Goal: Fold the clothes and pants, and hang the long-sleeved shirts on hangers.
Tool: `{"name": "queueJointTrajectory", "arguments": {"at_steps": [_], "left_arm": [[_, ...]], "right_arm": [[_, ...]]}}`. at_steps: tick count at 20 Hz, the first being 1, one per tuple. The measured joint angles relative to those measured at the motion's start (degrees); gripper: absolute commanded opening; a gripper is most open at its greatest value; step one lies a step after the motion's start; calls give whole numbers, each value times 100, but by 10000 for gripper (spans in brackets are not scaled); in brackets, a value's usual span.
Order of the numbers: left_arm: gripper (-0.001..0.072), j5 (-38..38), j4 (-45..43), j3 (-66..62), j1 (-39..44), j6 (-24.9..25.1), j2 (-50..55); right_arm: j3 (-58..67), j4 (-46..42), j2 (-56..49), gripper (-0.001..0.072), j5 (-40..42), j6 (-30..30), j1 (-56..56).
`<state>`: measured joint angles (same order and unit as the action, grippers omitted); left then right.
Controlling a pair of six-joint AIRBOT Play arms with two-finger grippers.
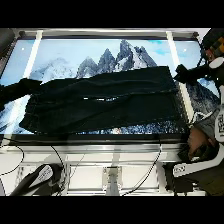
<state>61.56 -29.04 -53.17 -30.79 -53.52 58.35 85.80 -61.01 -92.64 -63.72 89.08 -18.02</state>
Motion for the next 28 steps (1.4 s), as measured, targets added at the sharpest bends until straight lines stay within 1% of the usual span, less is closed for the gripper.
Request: {"name": "queueJointTrajectory", "arguments": {"at_steps": [4,7,9,10,11,12,13,14,15,17,19,21,28], "left_arm": [[36,435,-804,444,-911,-472,-575],[37,437,-1198,1119,-1609,-964,-1073],[52,334,-1523,1600,-2063,-1408,-1340],[182,299,-1685,1818,-2280,-1606,-1445],[466,289,-1893,2028,-2507,-1781,-1528],[502,238,-2081,2201,-2712,-1937,-1585],[501,177,-2238,2332,-2859,-2105,-1609],[500,138,-2380,2437,-2977,-2199,-1613],[500,103,-2474,2507,-3056,-2299,-1589],[499,96,-2638,2601,-3165,-2409,-1427],[497,116,-2723,2649,-3213,-2404,-1200],[475,125,-2736,2673,-3244,-2269,-903],[469,-70,-2332,2697,-3270,-1497,59]], "right_arm": [[-1805,1049,1130,11,411,-820,-173],[-2885,1805,1858,12,518,-1384,-317],[-3303,2234,2197,15,501,-1655,-369],[-3434,2369,2310,52,490,-1746,-382],[-3521,2481,2385,211,466,-1805,-393],[-3589,2579,2446,425,452,-1864,-400],[-3637,2632,2485,557,461,-1908,-407],[-3672,2671,2514,612,494,-1930,-413],[-3696,2717,2535,626,514,-1950,-413],[-3724,2754,2559,626,518,-1965,-417],[-3744,2789,2577,626,411,-1939,-417],[-3748,2815,2581,625,162,-1908,-417],[-3755,3136,2588,624,-649,-1871,-417]]}}
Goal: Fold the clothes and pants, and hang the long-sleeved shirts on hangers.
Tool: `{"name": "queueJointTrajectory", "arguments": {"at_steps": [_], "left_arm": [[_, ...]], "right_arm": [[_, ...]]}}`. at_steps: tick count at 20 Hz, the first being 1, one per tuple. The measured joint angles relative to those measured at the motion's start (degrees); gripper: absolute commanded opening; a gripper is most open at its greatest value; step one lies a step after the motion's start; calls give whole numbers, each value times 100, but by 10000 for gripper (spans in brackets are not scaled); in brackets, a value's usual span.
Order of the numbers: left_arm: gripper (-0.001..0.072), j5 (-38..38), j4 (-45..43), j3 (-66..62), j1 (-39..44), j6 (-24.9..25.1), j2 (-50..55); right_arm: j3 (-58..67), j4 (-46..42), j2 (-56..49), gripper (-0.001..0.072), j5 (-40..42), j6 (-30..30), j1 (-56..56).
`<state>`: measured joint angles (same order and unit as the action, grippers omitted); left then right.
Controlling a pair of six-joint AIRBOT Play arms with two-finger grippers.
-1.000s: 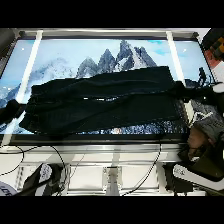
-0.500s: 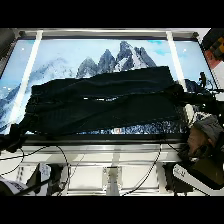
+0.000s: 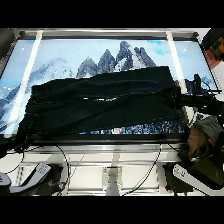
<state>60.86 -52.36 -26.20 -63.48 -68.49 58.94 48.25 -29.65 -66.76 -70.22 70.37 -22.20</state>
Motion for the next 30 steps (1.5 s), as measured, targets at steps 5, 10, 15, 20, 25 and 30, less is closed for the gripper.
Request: {"name": "queueJointTrajectory", "arguments": {"at_steps": [5,10,15,20,25,30], "left_arm": [[469,-280,780,-2,0,649,535],[269,-431,1781,-2,22,1327,1161],[35,-337,2295,0,59,1858,1375],[33,354,2804,0,66,2269,1075],[35,636,3069,0,76,2378,293],[35,704,3491,0,87,2398,-4]], "right_arm": [[0,181,0,623,-431,11,0],[0,396,0,578,-619,11,0],[0,404,0,15,-407,11,0],[-85,289,66,11,356,0,-9],[-935,-24,721,11,748,-26,-592],[-2286,-223,1436,14,841,-138,-1816]]}}
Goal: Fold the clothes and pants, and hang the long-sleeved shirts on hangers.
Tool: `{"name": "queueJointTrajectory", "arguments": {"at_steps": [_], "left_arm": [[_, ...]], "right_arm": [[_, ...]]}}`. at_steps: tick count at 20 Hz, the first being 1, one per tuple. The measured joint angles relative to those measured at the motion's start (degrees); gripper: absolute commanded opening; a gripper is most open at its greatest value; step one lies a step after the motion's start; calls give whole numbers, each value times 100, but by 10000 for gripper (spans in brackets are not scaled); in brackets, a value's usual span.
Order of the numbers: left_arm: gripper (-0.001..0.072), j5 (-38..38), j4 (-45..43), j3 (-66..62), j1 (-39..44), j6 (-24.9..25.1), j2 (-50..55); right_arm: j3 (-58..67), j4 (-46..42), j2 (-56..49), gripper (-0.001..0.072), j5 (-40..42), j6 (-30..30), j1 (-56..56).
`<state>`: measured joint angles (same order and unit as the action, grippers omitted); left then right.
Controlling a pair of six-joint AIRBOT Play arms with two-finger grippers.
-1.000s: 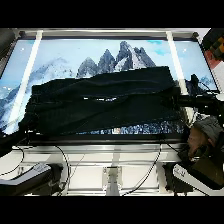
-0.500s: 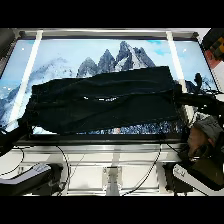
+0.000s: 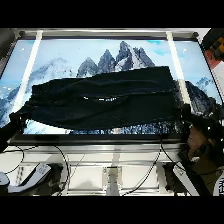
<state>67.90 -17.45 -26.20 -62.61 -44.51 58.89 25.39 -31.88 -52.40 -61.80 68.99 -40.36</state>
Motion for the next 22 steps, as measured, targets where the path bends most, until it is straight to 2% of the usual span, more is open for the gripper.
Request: {"name": "queueJointTrajectory", "arguments": {"at_steps": [2,3,4,5,11,17,22], "left_arm": [[35,13,114,0,0,-2,-37],[35,24,146,0,0,-2,-48],[35,35,173,0,0,-2,-55],[35,42,188,0,0,-4,-61],[35,52,249,0,2,-4,-72],[35,52,256,0,0,-4,-72],[35,52,258,0,2,-4,-72]], "right_arm": [[-339,-326,107,29,-4,-109,-275],[-442,-511,138,104,0,-103,-358],[-525,-704,164,312,9,-9,-420],[-575,-809,177,450,66,127,-461],[-704,-1038,175,449,595,1036,-551],[-719,-487,-442,449,920,1237,-501],[-713,33,-1021,447,1381,1255,39]]}}
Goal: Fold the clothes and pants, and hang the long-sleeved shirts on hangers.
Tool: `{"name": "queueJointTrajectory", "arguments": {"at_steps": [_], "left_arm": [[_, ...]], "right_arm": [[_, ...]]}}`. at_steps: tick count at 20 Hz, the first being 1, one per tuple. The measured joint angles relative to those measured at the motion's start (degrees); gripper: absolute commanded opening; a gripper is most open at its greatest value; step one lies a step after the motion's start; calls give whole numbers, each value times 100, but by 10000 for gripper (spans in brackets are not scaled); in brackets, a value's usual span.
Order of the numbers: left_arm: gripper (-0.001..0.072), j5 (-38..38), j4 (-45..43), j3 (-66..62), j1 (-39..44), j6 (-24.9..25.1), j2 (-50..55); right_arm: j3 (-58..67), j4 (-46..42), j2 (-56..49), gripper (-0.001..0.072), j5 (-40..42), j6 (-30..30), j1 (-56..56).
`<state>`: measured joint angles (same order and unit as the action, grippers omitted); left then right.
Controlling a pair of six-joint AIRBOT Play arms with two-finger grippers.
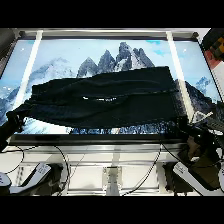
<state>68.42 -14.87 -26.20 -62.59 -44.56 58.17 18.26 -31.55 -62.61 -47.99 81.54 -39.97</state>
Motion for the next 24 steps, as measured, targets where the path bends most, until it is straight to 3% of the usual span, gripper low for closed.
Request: {"name": "queueJointTrajectory", "arguments": {"at_steps": [6,7,8,9,10,11,12,13,20,24], "left_arm": [[35,0,0,0,-2,0,0],[35,2,0,0,-2,0,0],[35,0,2,0,-2,0,0],[35,0,2,0,-2,0,0],[35,0,2,0,0,0,0],[35,0,2,0,-2,0,0],[35,0,2,0,-2,0,0],[35,-4,4,0,-2,0,0],[34,140,127,-2,0,0,0],[32,573,96,-7,188,-4,-177]], "right_arm": [[116,428,-291,438,748,-4,719],[179,426,-319,383,890,-7,793],[234,417,-341,376,1010,-7,846],[299,404,-350,316,1196,-7,885],[350,396,-361,163,1322,-4,916],[387,363,-376,98,1421,4,933],[417,332,-378,90,1508,15,946],[446,387,-378,15,1591,15,957],[713,345,-291,12,1633,31,984],[1095,-195,273,13,1147,289,776]]}}
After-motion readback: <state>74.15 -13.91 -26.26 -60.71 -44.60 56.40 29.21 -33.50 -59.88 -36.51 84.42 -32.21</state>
